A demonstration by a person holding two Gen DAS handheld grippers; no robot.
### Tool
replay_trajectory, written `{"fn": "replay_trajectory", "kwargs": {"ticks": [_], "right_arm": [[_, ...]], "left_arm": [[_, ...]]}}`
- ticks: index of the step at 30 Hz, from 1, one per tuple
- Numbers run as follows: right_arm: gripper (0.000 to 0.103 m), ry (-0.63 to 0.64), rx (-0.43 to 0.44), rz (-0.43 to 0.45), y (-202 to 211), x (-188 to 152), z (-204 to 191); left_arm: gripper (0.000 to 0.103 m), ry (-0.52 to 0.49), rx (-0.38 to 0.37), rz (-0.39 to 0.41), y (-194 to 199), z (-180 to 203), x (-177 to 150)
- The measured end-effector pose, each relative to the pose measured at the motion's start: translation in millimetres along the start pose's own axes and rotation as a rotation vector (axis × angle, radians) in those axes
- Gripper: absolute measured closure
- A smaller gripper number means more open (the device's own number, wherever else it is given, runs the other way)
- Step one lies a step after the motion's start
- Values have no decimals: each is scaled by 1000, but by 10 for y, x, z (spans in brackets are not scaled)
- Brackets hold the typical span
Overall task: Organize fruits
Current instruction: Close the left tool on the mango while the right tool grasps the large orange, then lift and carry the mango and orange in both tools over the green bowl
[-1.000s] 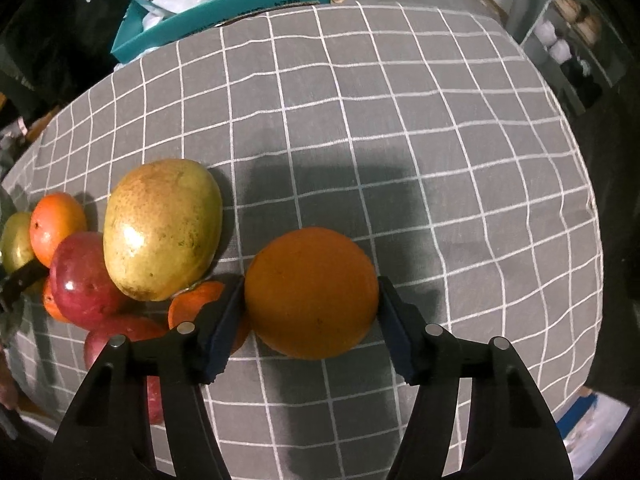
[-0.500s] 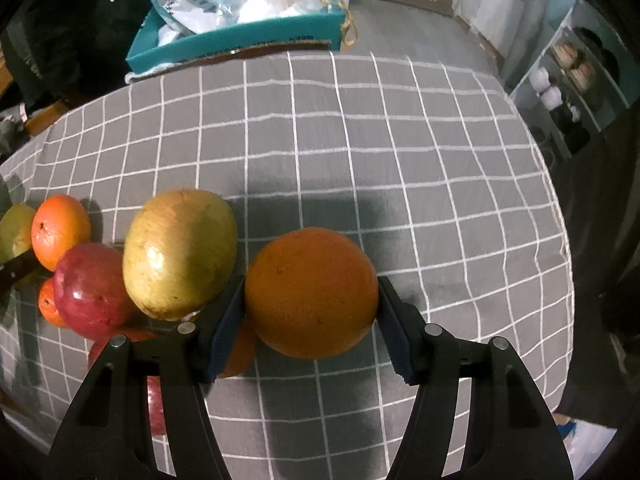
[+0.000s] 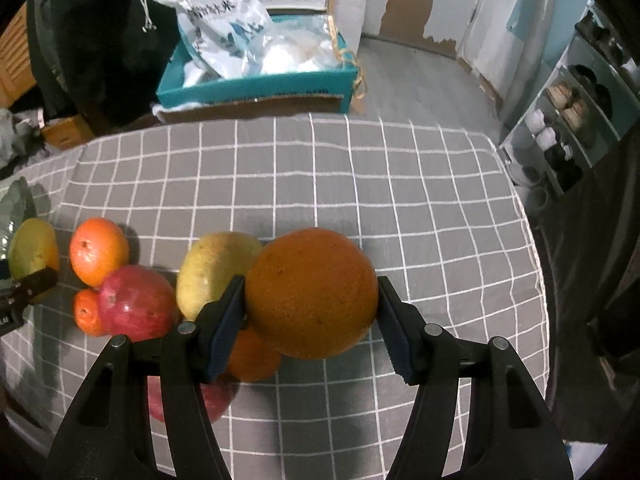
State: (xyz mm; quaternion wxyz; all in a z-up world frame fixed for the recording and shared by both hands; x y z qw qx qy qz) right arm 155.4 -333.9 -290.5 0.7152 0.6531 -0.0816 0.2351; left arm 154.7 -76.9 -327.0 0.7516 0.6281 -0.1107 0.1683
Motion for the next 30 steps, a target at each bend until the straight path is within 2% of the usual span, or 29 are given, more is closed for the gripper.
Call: {"fn": "replay_trajectory", "kwargs": {"ticks": [13, 30], "right_arm": [[40, 13, -20, 114, 484, 194, -65], [40, 38, 34, 270, 1136, 562, -394]], "left_arm": [[38, -2, -25, 136, 621, 18, 192], [38, 24, -35, 274, 1294, -171, 345]]}}
Point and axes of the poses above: each gripper's, at about its wrist camera, not at the fingertips, and y roughly against the way its jaws point, z to its right, x to its top, the point moved 10 cm from there along -y, roughly the way its jaws point, and after that the axes turned 10 degrees about y, right-handed, at the moved point
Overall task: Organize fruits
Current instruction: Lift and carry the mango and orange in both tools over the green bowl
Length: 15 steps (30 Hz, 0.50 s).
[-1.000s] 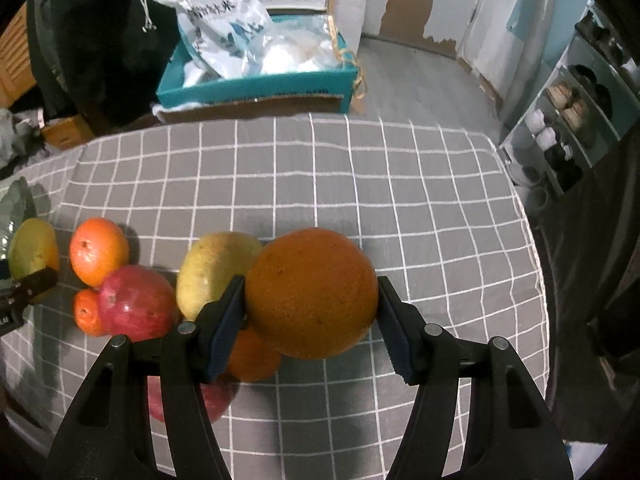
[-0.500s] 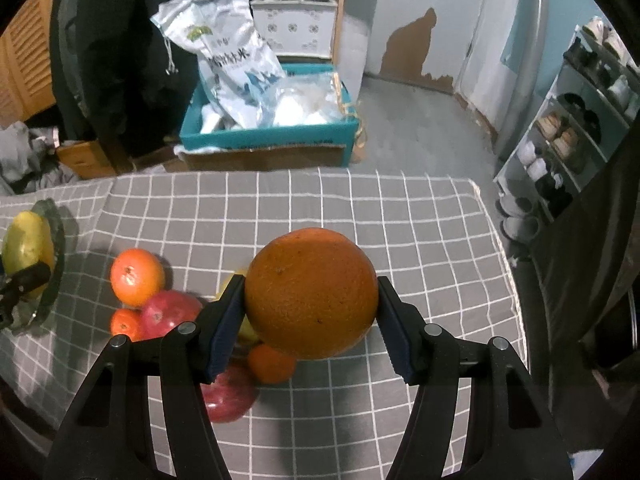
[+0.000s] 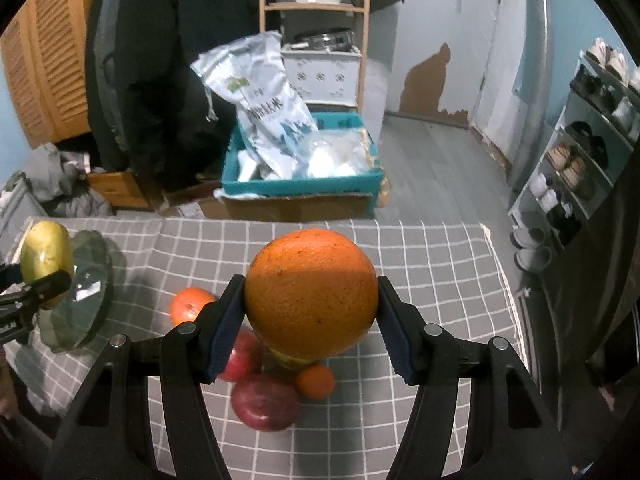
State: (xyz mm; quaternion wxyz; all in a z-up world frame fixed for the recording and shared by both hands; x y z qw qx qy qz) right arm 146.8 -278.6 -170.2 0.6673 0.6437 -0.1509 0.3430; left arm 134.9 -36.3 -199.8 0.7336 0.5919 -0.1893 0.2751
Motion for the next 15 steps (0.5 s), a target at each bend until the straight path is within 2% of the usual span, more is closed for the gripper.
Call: {"fn": "replay_trajectory", "kwargs": {"ticks": [15], "right_arm": [[40, 63, 68, 69, 187, 350, -487]], "left_arm": [[38, 51, 22, 71, 327, -351, 182]]}}
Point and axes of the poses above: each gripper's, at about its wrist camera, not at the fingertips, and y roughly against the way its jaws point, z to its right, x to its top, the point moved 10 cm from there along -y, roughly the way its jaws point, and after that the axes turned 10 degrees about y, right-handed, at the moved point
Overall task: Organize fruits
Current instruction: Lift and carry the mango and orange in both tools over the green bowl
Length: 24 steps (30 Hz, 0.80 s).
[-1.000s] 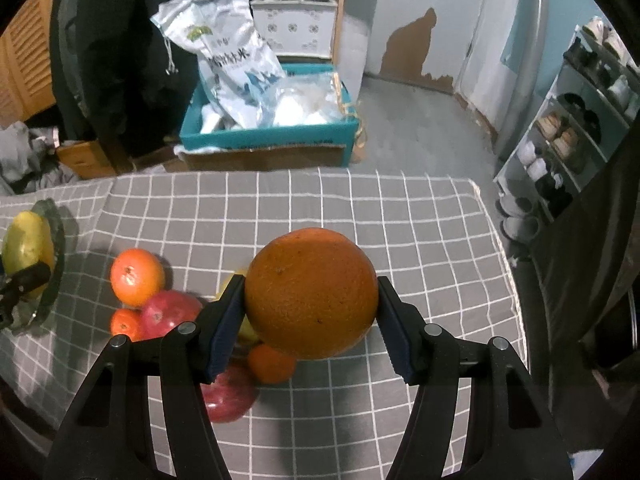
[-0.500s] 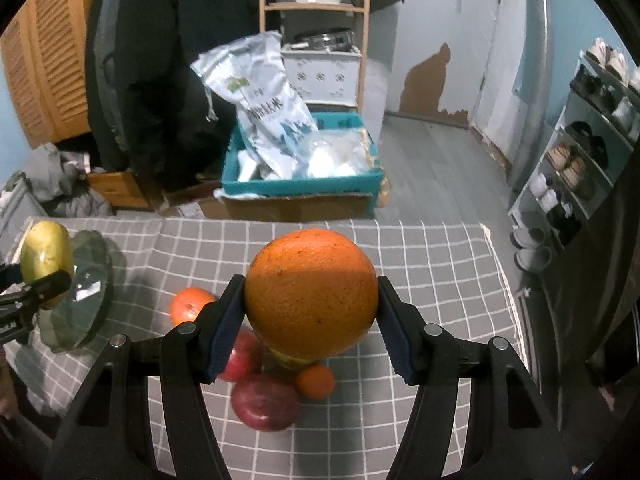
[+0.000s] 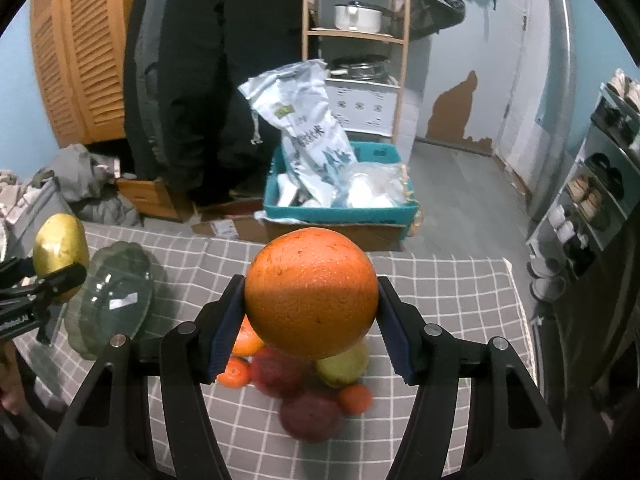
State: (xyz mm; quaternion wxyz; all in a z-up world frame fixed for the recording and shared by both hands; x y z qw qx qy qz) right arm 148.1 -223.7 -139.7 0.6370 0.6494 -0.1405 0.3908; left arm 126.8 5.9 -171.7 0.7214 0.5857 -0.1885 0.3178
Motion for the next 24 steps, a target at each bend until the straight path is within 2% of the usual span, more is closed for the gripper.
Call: {"fn": "replay_trajectory", "kwargs": {"ticks": [11, 24], "right_arm": [[40, 58, 60, 10, -97, 250, -494], [40, 144, 164, -17, -370, 449, -1312]], "left_arm": [[38, 46, 42, 17, 94, -374, 31], [38, 134, 103, 20, 164, -1015, 25]]}}
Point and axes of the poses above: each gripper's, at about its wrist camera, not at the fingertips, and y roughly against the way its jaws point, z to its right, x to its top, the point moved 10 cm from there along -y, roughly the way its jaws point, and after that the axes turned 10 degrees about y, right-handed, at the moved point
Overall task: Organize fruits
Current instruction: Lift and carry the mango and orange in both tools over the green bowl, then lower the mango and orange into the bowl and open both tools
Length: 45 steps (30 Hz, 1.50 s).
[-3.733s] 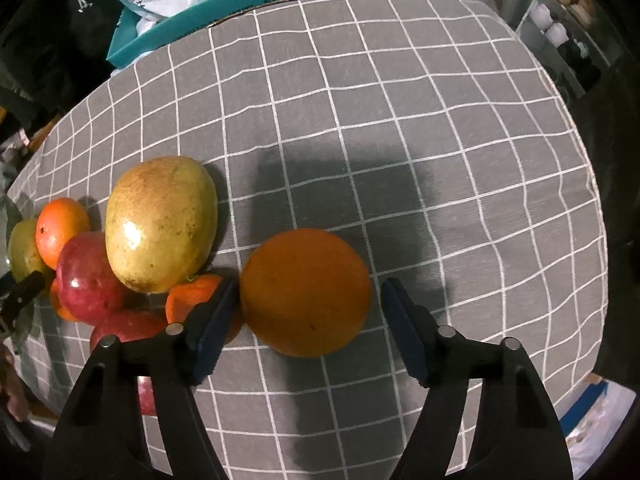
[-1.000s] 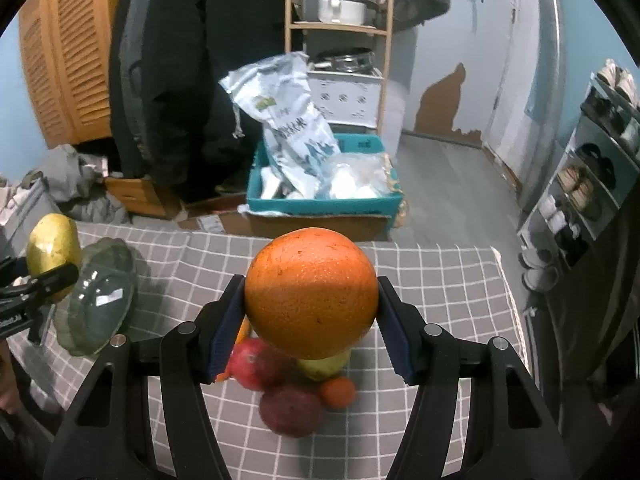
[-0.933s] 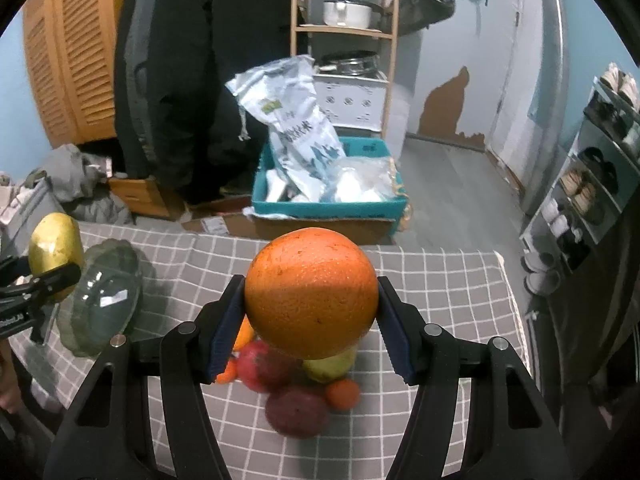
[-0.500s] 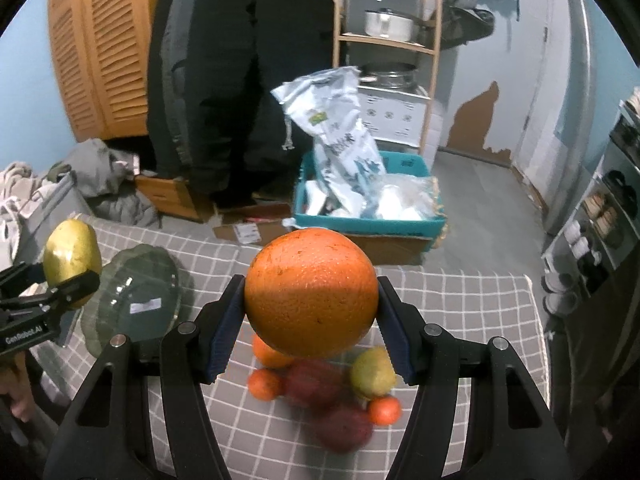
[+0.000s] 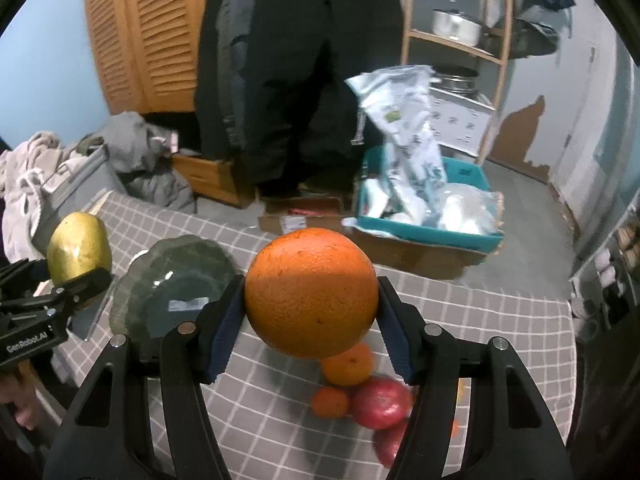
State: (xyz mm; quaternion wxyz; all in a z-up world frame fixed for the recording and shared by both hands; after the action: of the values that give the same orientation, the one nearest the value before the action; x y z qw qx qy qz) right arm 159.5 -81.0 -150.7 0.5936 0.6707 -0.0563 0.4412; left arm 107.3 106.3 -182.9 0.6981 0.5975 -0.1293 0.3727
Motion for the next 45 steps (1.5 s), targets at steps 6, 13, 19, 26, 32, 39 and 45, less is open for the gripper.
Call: {"fn": "replay_trajectory", "kwargs": {"ticks": [6, 13, 19, 26, 32, 39, 45], "right_arm": [[40, 25, 51, -21, -193, 108, -319], [40, 59, 83, -60, -448, 150, -611], [40, 69, 125, -106, -698, 135, -830], [40, 87, 164, -165, -1024, 69, -1054], [40, 89, 192, -216, -1259, -24, -1179], [40, 98, 224, -284, -1524, -173, -1324], [40, 119, 237, -314, -1641, -265, -1401]], "left_arm": [[38, 32, 33, -11, -67, -259, 2], [38, 59, 77, -30, -158, -526, -44], [38, 81, 108, -58, -271, -720, -107], [38, 99, 143, -125, -549, -913, -260], [38, 117, 158, -195, -821, -1034, -438], [38, 139, 171, -263, -1063, -1118, -594], [38, 143, 184, -308, -1210, -1156, -708]]}}
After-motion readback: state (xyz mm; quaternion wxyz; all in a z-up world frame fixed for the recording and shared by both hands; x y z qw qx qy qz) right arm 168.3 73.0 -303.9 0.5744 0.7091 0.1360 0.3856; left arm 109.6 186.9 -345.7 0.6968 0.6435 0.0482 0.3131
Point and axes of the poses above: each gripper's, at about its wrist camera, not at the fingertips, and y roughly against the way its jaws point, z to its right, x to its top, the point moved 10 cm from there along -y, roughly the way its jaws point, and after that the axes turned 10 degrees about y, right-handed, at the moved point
